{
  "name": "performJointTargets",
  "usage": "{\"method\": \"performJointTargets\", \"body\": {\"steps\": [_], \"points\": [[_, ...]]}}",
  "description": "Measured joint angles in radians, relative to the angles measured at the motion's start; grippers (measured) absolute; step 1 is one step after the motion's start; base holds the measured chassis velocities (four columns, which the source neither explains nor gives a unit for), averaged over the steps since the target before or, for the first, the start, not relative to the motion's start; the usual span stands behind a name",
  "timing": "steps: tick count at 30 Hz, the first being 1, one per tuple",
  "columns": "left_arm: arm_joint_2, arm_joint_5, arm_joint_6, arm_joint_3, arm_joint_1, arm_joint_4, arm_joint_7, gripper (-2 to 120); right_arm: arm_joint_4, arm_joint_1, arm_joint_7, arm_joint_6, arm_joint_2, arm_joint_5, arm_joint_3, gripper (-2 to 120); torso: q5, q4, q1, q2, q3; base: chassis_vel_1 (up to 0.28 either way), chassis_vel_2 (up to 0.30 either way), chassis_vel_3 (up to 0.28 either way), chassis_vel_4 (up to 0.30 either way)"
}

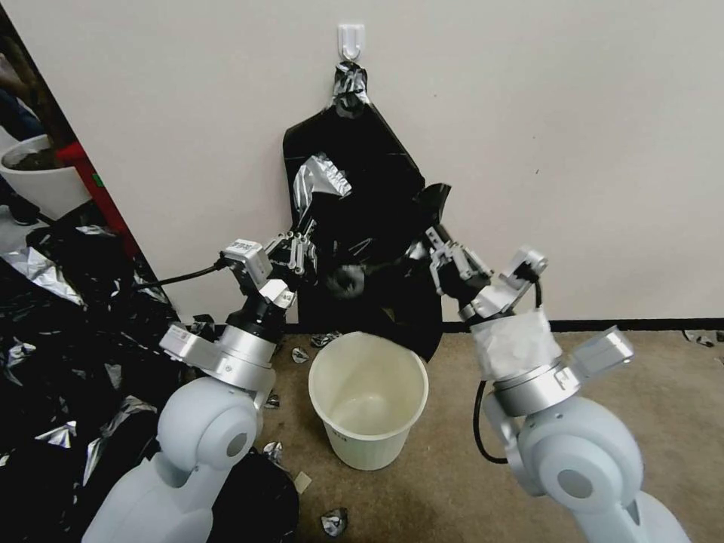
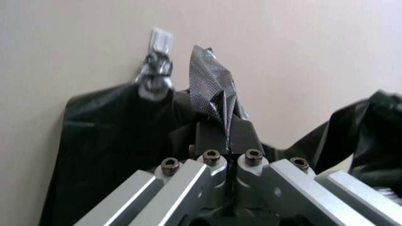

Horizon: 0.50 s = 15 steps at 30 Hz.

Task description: Place a trash bag onto the trash bin.

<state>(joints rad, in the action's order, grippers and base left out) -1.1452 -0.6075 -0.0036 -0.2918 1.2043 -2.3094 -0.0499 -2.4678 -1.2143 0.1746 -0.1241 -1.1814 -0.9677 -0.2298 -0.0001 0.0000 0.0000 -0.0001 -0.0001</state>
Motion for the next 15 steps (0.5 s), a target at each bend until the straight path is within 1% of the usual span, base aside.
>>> {"method": "performJointTargets", "body": {"steps": [2,3,7,8,10,11,15], "points": [[-0.006,0.047,0.000,0.001,0.019,0.015,0.001,0,0.026,-0.025,0.009,-0.001,-0.003,0.021,0.021,0,0.0000,0.0000,0.000,0.000,0.000,0.000,0.000,0.000,0.000],[-0.006,0.047,0.000,0.001,0.019,0.015,0.001,0,0.026,-0.025,0.009,-0.001,-0.003,0.021,0.021,0,0.0000,0.0000,0.000,0.000,0.000,0.000,0.000,0.000,0.000],[-0.023,0.128,-0.034,0.005,0.030,0.081,0.013,0,0.138,-0.058,0.012,0.037,-0.014,0.073,0.060,0,0.0000,0.0000,0.000,0.000,0.000,0.000,0.000,0.000,0.000],[-0.023,0.128,-0.034,0.005,0.030,0.081,0.013,0,0.138,-0.058,0.012,0.037,-0.014,0.073,0.060,0,0.0000,0.0000,0.000,0.000,0.000,0.000,0.000,0.000,0.000],[-0.032,0.145,-0.051,0.007,0.033,0.120,0.021,0,0.179,-0.062,0.012,0.051,-0.024,0.093,0.073,0,0.0001,0.0000,0.000,0.000,0.000,0.000,0.000,0.000,0.000],[-0.032,0.145,-0.051,0.007,0.033,0.120,0.021,0,0.179,-0.062,0.012,0.051,-0.024,0.093,0.073,0,0.0001,0.0000,0.000,0.000,0.000,0.000,0.000,0.000,0.000],[-0.058,0.203,-0.092,0.026,0.064,0.231,0.028,0,0.244,-0.060,0.012,0.073,-0.036,0.140,0.098,0,0.0000,0.0000,0.000,0.000,0.000,0.000,0.000,0.000,0.000]]}}
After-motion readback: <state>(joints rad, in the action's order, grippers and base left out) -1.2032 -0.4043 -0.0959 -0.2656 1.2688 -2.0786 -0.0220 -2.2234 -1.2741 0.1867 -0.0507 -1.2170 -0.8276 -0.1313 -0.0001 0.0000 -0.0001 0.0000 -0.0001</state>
